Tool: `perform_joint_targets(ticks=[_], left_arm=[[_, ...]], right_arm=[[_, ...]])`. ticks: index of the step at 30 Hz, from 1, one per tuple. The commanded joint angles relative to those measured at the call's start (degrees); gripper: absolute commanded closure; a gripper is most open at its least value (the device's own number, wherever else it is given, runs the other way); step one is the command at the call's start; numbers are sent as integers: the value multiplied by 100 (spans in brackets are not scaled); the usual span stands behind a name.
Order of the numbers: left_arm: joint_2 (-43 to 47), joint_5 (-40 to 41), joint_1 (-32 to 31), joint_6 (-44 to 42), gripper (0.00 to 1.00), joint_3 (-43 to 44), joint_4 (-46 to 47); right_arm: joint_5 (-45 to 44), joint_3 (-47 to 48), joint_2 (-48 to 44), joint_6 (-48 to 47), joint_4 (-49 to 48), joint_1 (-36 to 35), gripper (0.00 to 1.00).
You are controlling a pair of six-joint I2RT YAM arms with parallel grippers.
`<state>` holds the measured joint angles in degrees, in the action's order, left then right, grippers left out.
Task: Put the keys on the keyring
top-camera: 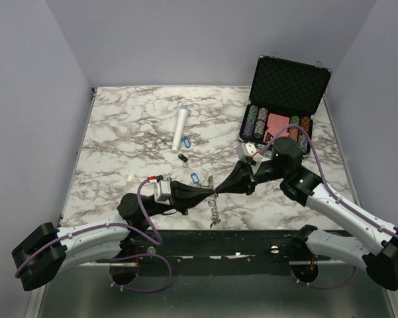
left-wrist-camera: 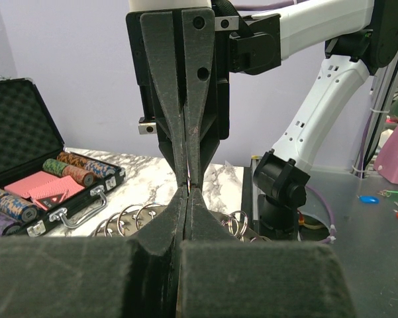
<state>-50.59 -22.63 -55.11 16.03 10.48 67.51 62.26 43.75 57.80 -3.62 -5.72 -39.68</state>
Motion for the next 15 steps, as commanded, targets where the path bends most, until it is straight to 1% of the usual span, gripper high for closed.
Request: perform_joint_targets(ticks=[1,2,6,8,9,12,15], left_arm=[[-4,92,18,137,100,-2,238],[40,84,18,146,100,15,89],[399,145,18,120,75,33,-622],[716,180,18,-29,62,94,-1281],[935,215,27,-108,57,147,-1736],[1471,242,44,-468,48,357,-2879],[1841,268,88,-1004,42,875,-4609]], right_arm=[[-196,46,73,-121,193,-13,100],[-223,81,82,-226,333,-22,100],[-372,353,117,-700,1141,-22,100],[-416,520,144,-1060,1597,-22,100],[-451,590,161,-1262,1791,-13,100],[-565,827,205,-1886,2476,-13,100],[-793,1144,319,-2799,3451,-13,100]])
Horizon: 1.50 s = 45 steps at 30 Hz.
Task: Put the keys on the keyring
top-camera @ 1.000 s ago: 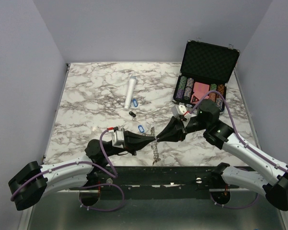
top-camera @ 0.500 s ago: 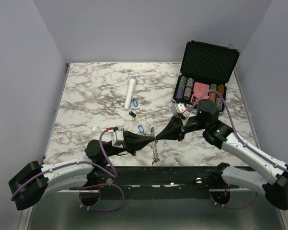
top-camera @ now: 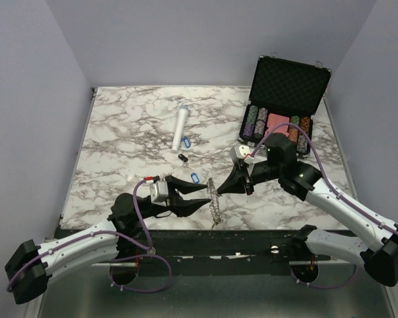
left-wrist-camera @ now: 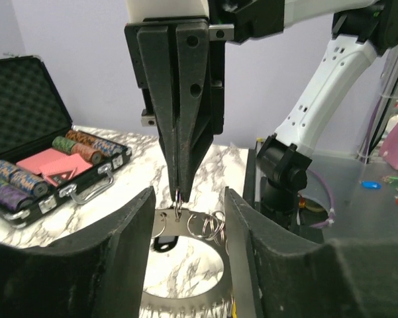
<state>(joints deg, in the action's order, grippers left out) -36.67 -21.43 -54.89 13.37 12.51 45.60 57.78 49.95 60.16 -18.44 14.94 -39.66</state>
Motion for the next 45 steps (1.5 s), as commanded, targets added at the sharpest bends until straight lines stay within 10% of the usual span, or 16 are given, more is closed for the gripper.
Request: perform_joint_targets(ticks=[1,8,25,45], left_arm=[[476,148,84,-948,41,917,-3069],[-121,61,119,-1723,29,2097,-4673],[-2037,-265,-21,-1398,53,2370,-2549],[-2433,-599,-162,-1205,60,2326,-2363]], right_arm=[[-416,620,136,-1599,1685,-16,100],[-1216,1428,487,-3419,3444,-16,100],[-1550,1737,690,-3518,3780,-16,100],[-1498,1728,672,-3245,3630,-16,100]])
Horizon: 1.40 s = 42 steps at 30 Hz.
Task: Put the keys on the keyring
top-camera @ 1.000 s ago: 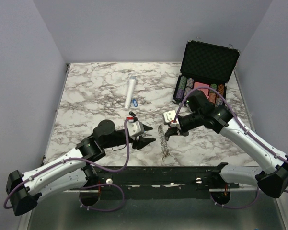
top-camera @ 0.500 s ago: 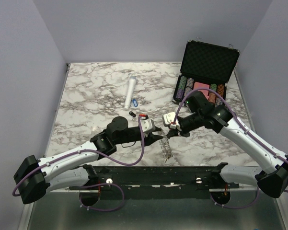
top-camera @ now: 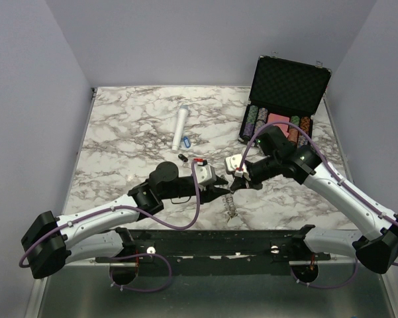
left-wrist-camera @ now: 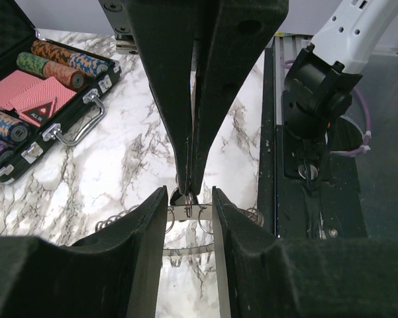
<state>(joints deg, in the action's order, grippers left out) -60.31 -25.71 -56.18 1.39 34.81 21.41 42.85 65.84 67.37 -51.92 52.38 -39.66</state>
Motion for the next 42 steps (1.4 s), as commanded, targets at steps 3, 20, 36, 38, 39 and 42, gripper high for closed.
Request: perform_joint_targets(ticks=[3,20,36,38,39,42], left_arm=[[-103,-136,-33,-77,61,131,-22],[-288,-232,-33,-262,75,281,-339],[-87,-110,-42,-262,100,133,-262],[168,-4,-33,-166,100,-105,81],[256,40,-33,-17,100,-219,274],[502,128,-15,282,100,-579,863]], right_arm=[[13,148,-49,112,-123,-16,100],[57,139,-66,200,-158,-16,100],[66,34,-137,516,-351,2,92],[127,-27,-172,708,-474,63,83],[188,-71,-207,849,-535,107,78],[573,-229,-356,1244,-790,318,67]])
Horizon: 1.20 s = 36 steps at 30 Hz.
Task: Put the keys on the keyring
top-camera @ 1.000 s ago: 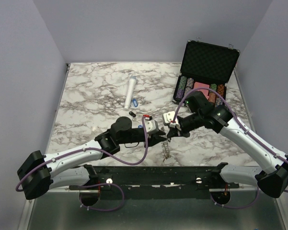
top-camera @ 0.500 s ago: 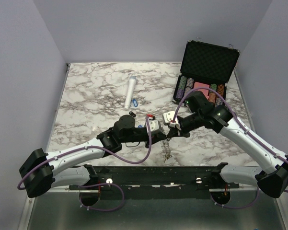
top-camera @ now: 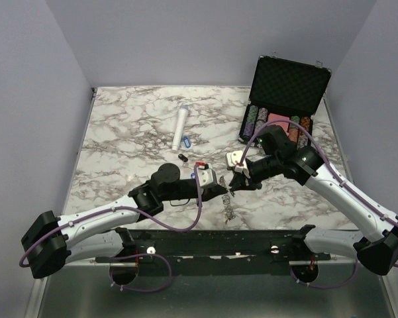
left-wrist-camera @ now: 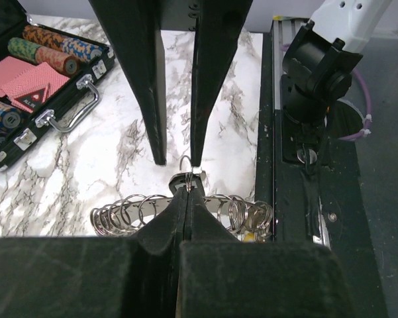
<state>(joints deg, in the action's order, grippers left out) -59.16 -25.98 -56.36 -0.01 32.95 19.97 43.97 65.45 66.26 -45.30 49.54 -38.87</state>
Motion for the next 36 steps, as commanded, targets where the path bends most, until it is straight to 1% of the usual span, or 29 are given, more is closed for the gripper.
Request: perform_joint_targets(ticks=[1,4,7,13,15,18,24,31,36], left_arm=[[439,172,11,545,100,-516,1270],[571,207,37,958,100,-938,2123],[581,268,46,1310,100,-1255,2958],[493,672,46,1864,100,-1502,3724],[458,935,46,2039,100,-1563,3970],[431,1278,28,2233,100,-1599,4182],[457,1973,-33,2251,100,-1564,3919],[396,2105,-51,2374,100,-1511,3892],[387,2158,-77,2436,100,-1546,3997]], right_arm=[[655,-278,-297,705,-602,344,64],[1384,-541,-499,891,-848,582,58],[1895,-866,-719,1171,-1418,705,54],[2362,-1368,-904,2243,-2746,732,50],[2205,-1543,-931,2726,-3203,741,50],[1871,-1667,-983,3078,-3564,723,50],[1659,-1579,-983,3308,-3767,706,49],[1264,-1658,-904,3660,-4224,662,49],[842,-1667,-816,3756,-4330,627,52]])
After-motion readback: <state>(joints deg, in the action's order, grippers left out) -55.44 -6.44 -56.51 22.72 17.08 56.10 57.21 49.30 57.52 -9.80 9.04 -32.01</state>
